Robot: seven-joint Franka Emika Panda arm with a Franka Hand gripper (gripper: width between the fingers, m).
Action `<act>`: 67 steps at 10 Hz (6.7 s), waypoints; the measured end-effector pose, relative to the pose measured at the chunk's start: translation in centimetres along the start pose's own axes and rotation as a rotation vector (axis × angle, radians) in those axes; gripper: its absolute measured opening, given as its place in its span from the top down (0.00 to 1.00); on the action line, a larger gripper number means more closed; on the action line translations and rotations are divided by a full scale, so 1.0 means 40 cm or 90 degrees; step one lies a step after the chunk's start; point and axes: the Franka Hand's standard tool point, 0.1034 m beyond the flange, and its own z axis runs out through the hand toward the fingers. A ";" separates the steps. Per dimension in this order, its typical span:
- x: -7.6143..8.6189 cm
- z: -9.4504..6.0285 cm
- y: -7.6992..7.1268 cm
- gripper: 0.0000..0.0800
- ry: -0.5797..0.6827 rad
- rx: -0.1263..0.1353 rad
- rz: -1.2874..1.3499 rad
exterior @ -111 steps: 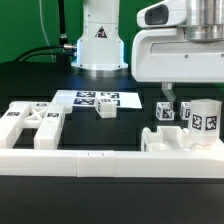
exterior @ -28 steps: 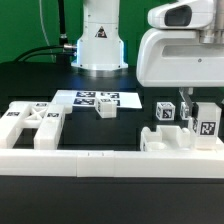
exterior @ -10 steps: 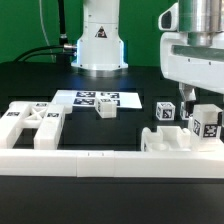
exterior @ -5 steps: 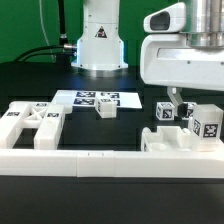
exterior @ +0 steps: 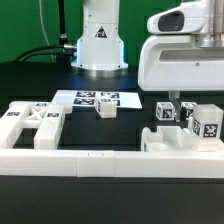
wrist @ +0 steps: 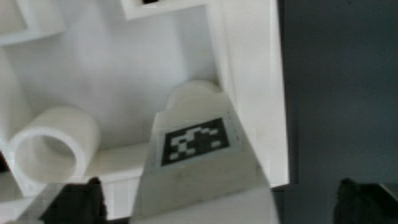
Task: Assemble chair
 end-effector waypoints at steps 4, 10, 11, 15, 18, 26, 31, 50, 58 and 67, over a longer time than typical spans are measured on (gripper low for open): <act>0.000 0.000 0.005 0.45 -0.001 -0.014 -0.074; 0.000 0.001 0.007 0.64 0.002 -0.013 0.112; -0.003 0.002 0.008 0.64 0.004 -0.013 0.236; -0.004 0.002 0.008 0.64 0.010 -0.017 0.458; -0.007 0.002 0.006 0.64 0.018 0.008 0.704; -0.008 0.005 0.013 0.20 0.013 0.001 0.587; 0.005 -0.003 0.017 0.19 0.017 -0.002 0.255; 0.003 0.000 0.018 0.64 0.019 -0.001 0.513; -0.008 -0.003 0.025 0.64 0.003 0.039 0.989; 0.024 -0.053 0.003 0.19 0.046 0.056 0.553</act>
Offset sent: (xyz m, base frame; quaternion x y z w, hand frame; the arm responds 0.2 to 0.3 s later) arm 0.0000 0.0000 0.0000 0.0000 0.0000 0.0000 1.0000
